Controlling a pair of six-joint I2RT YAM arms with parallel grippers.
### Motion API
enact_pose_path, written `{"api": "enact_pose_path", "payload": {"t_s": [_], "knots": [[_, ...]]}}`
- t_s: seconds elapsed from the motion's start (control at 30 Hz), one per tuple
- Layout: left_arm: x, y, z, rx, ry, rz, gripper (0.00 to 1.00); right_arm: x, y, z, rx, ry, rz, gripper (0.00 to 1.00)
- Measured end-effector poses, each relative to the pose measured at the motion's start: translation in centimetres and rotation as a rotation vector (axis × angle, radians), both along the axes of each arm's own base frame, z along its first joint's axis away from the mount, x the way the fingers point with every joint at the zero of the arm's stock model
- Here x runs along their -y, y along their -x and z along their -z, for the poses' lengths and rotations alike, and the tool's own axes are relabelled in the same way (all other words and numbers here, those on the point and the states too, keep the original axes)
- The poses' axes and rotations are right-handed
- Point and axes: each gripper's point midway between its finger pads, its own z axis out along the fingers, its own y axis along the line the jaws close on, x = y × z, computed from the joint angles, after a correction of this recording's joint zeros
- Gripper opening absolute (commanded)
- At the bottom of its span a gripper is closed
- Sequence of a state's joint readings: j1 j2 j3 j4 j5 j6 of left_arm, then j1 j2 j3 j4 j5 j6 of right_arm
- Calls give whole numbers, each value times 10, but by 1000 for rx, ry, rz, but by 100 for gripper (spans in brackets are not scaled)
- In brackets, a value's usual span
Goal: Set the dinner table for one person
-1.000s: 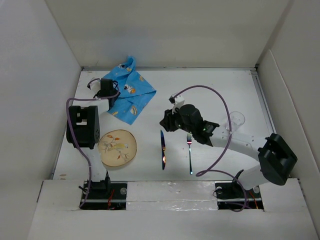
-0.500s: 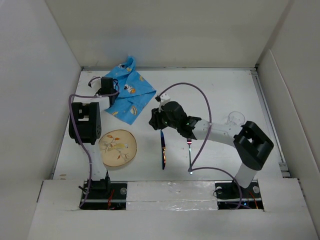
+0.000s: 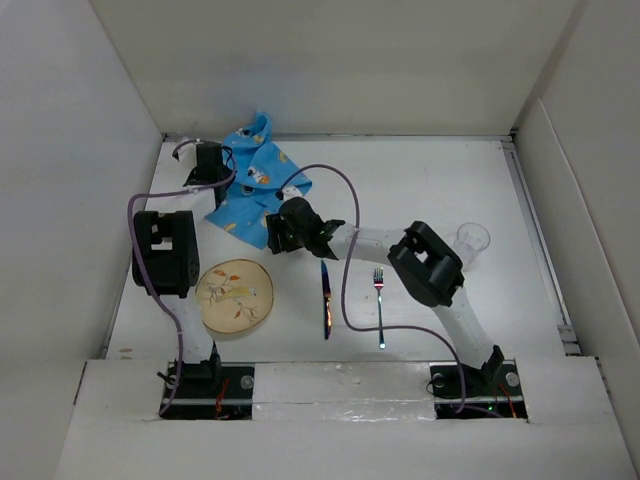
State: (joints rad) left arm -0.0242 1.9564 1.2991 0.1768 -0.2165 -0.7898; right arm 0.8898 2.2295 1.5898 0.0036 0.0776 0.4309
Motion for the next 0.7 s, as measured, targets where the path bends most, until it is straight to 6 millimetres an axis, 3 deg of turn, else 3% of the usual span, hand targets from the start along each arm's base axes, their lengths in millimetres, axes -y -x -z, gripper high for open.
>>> {"api": "enact_pose_path", "payload": {"t_s": [0.23, 0.33, 0.57, 0.7], "knots": [[11, -7, -87, 181, 35, 52, 0, -20, -10, 3, 7, 31, 62, 61], [14, -10, -114, 244, 44, 69, 0, -23, -11, 4, 22, 75, 91, 59], [20, -8, -131, 281, 63, 96, 0, -35, -12, 6, 52, 181, 131, 57], [22, -7, -136, 291, 68, 107, 0, -32, -6, 8, 45, 226, 134, 55]]}}
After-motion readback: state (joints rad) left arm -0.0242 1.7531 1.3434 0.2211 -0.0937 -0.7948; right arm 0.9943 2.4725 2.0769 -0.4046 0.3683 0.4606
